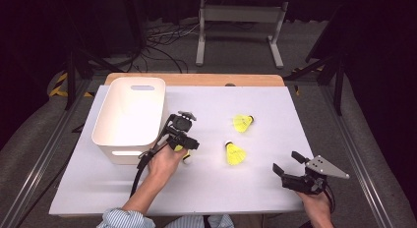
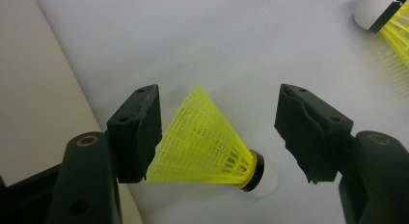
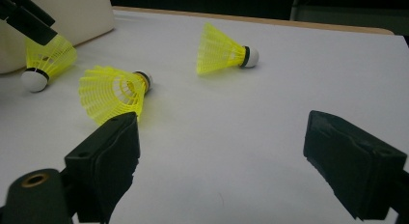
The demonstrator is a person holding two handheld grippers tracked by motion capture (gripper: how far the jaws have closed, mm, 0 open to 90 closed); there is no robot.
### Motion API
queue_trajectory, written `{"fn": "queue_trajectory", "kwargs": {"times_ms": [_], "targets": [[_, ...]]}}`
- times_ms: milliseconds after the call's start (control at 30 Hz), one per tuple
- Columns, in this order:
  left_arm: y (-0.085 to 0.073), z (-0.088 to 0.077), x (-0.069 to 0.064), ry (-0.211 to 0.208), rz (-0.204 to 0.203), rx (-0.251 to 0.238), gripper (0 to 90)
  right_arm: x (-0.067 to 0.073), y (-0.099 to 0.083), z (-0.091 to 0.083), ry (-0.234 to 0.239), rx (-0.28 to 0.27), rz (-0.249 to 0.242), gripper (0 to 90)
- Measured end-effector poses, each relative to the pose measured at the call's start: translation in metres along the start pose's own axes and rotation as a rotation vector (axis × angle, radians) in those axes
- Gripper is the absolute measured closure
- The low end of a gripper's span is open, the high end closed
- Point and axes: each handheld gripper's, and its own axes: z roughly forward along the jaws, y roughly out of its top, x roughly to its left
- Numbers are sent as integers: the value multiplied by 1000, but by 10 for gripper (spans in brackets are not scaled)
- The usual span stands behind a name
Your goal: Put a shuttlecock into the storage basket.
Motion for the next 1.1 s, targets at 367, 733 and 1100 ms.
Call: {"fn": "queue_trajectory", "kwargs": {"times_ms": [367, 733, 1100], "targets": [[-1, 7, 2, -14, -13, 37, 370, 0, 0, 0, 0, -2, -1, 133], [-1, 7, 1, -30, -6, 33, 462, 0, 0, 0, 2, -2, -1, 133], [-1, 8, -1, -54, 0, 19, 582, 0, 0, -1, -2, -3, -3, 133]]}}
